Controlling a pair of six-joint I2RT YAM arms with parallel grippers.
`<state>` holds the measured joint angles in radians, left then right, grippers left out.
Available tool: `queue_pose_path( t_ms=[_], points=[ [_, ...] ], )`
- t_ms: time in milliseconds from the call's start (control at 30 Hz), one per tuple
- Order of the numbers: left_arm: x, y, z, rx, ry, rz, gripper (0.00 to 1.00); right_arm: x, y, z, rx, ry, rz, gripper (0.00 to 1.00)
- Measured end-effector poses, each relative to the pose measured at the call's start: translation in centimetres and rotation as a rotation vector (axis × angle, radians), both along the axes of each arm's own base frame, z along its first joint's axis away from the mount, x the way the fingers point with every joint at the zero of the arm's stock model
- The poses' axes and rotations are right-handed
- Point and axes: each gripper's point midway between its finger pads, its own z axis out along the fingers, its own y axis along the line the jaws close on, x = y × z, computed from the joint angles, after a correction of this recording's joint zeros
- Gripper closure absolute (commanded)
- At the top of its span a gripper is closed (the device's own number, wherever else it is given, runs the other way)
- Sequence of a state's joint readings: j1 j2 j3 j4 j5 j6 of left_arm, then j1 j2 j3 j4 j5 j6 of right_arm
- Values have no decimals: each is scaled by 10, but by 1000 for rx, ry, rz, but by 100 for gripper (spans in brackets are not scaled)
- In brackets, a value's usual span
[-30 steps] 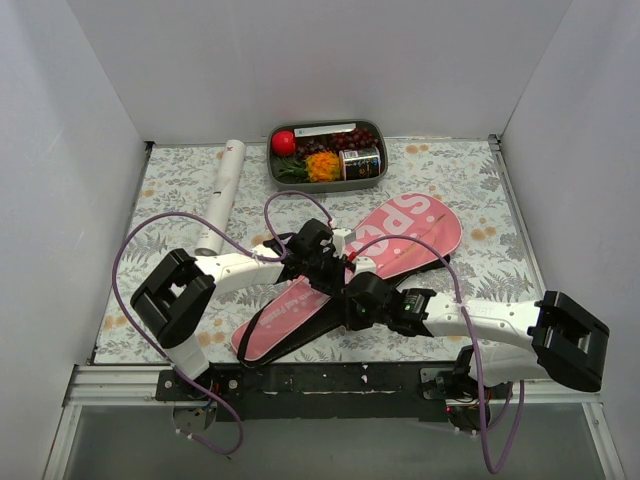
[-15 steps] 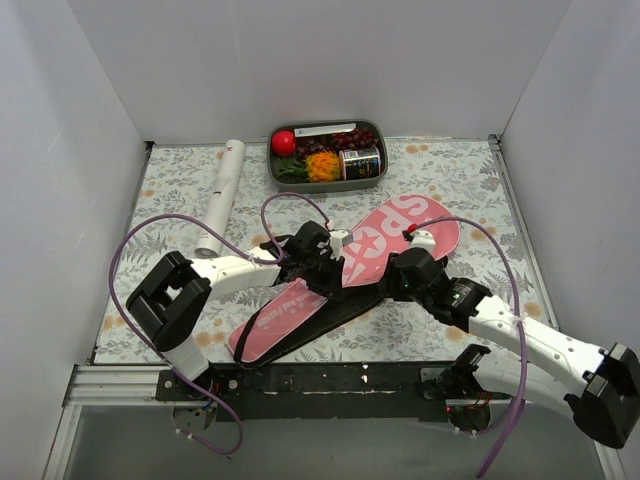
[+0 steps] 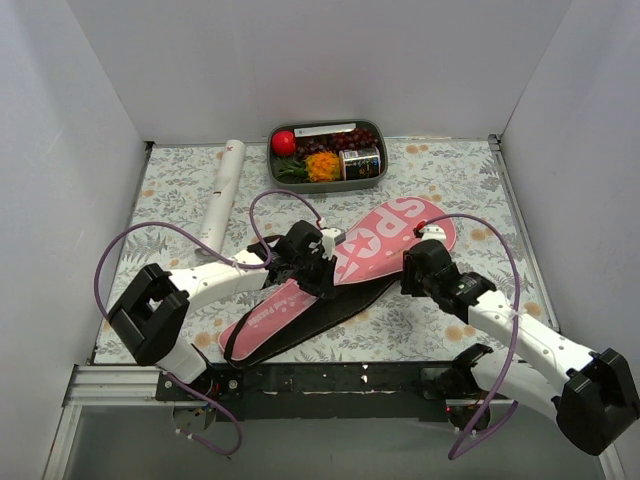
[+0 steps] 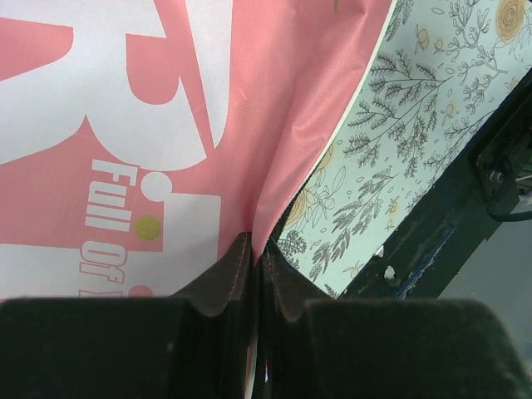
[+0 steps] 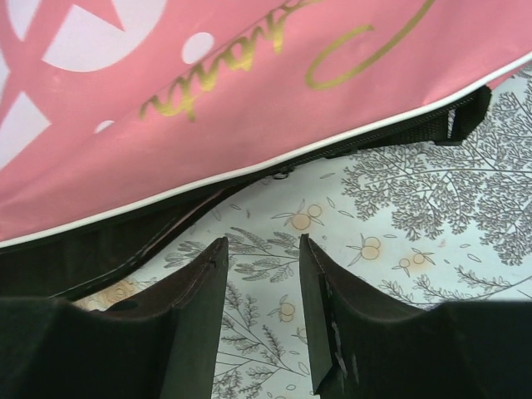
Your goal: Pack up the badminton gear
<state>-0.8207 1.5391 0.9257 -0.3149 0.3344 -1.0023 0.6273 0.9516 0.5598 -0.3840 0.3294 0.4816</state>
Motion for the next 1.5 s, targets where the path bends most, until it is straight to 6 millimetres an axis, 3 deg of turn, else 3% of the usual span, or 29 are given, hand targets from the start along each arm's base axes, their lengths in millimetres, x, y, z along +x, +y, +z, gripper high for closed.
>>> queue_pose_path(
  t_ms=[400, 1033, 1500],
  points=[
    [-2, 3, 0, 10, 2, 3, 94, 1, -10, -27, -109, 52, 55, 53],
    [-1, 4, 0, 12, -3, -2, 94, 29, -9, -49, -113, 56, 82, 57],
    [1, 5, 0, 18, -20, -7, 94, 35, -2, -59, -106, 65, 105, 84]
  ],
)
